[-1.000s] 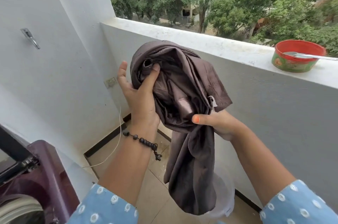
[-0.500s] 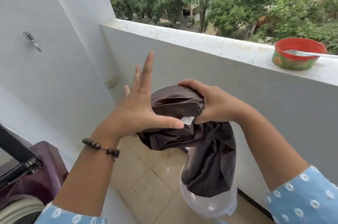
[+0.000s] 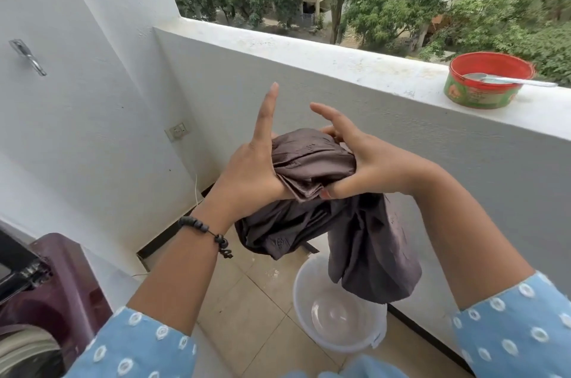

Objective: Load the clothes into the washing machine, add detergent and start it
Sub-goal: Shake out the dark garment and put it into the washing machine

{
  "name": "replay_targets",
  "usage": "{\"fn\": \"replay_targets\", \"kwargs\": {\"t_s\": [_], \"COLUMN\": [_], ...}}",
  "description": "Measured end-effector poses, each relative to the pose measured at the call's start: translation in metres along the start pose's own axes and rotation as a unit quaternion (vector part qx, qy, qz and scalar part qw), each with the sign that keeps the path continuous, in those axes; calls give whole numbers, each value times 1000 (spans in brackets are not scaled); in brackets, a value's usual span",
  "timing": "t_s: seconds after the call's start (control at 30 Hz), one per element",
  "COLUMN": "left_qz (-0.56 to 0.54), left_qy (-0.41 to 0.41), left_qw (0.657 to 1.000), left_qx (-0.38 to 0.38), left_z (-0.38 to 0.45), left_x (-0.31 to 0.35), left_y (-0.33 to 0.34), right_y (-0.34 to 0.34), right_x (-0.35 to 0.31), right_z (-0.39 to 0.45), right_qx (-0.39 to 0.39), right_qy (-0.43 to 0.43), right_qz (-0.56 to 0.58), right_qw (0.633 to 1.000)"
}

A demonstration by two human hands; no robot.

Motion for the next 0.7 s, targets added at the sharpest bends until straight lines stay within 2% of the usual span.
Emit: {"fn": "replay_targets", "kwargs": {"t_s": [0.2, 0.37, 0.47, 0.57, 0.63, 0.7], "left_qz": [-181, -282, -388, -459, -450, -430], "left_qy": [-7, 1, -54, -119, -143, -157], "left_qw": [979, 945, 887, 823, 822, 849], "left_qx": [96, 164, 244, 314, 318, 264], "left_z": [14, 22, 20, 15, 8, 1], "left_x": [-2, 7, 9, 6, 2, -5], "left_y": [-5, -9, -12, 1, 13, 23], "right_y": [-21, -17, -10, -15, -22, -31], "right_x": [50, 70, 73, 65, 59, 57], "right_z": [-15, -10, -4, 9, 14, 16], "right_qx": [-6, -52, -52, 1, 32, 48], "right_qy": [31, 31, 33, -17, -39, -50], "right_qz": [195, 303, 342, 359, 366, 364], "right_qw": [980, 951, 938, 933, 929, 929]}}
Point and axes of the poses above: each hand's wrist, its own z-axis towards the middle knuckle, its own y-axis out of the palm, x = y × z, the point moved 6 cm from there along z, towards the middle knuckle, and after that the axes turned 13 degrees about z, right-handed, at the moved point
